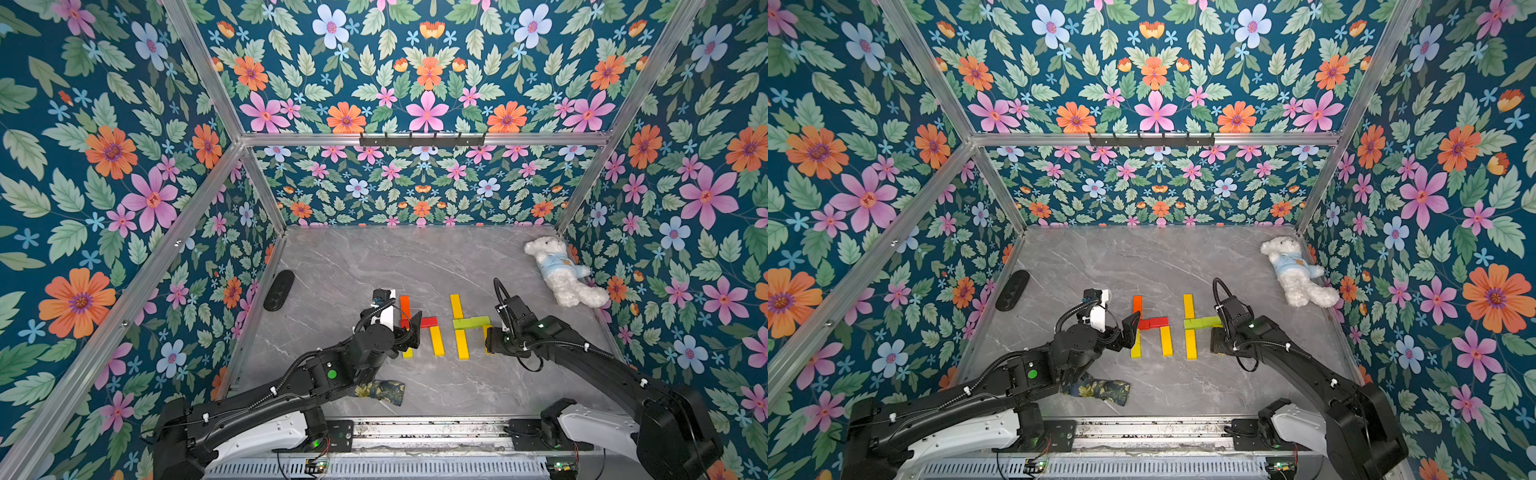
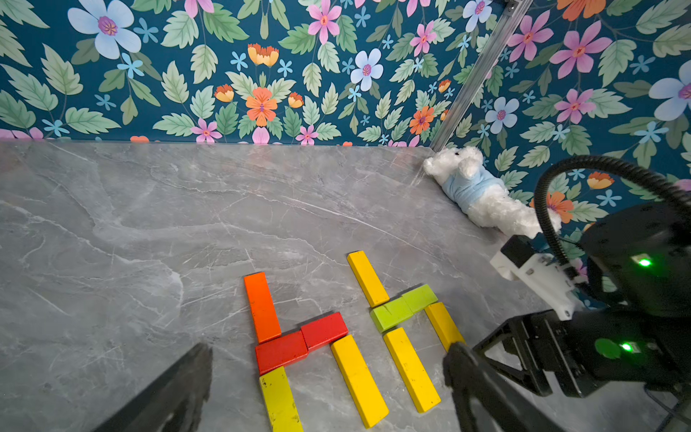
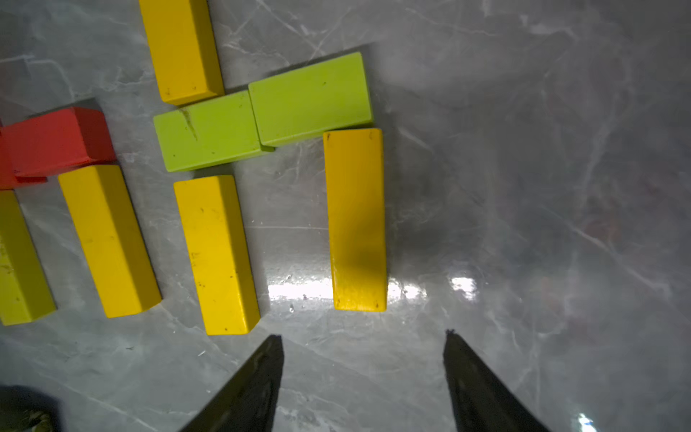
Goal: Assemble the letter h with building blocks
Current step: Assemble the building block at the center of the board.
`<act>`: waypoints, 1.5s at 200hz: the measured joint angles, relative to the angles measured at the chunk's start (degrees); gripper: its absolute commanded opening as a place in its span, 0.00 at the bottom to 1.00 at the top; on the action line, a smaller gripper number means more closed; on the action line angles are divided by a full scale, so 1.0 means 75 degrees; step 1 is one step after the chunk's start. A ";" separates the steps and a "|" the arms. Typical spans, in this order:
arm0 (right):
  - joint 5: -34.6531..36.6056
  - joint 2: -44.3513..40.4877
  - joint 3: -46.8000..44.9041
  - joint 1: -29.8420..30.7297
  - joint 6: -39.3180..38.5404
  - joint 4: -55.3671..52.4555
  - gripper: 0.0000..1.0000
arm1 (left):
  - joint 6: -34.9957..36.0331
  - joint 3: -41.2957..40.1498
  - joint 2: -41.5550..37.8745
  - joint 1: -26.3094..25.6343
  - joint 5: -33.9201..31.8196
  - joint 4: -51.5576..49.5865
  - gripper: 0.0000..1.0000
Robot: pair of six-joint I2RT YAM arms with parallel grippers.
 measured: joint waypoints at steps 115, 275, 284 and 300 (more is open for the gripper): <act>0.0469 0.1256 0.0207 0.0297 -0.0047 0.0090 0.69 | -0.0003 -0.0099 -0.0239 0.0003 0.0140 0.0029 0.99; 0.0927 0.1929 0.0455 0.0242 0.0358 -0.0187 0.67 | 0.0149 -0.0251 -0.0836 0.0003 0.0146 0.0076 0.99; 0.0935 0.1926 0.0458 0.0230 0.0379 -0.0192 0.67 | 0.0149 -0.0265 -0.0854 0.0003 0.0149 0.0073 0.99; 0.0944 0.1894 0.0446 0.0216 0.0382 -0.0187 0.68 | 0.0149 -0.0274 -0.0871 0.0000 0.0160 0.0073 0.99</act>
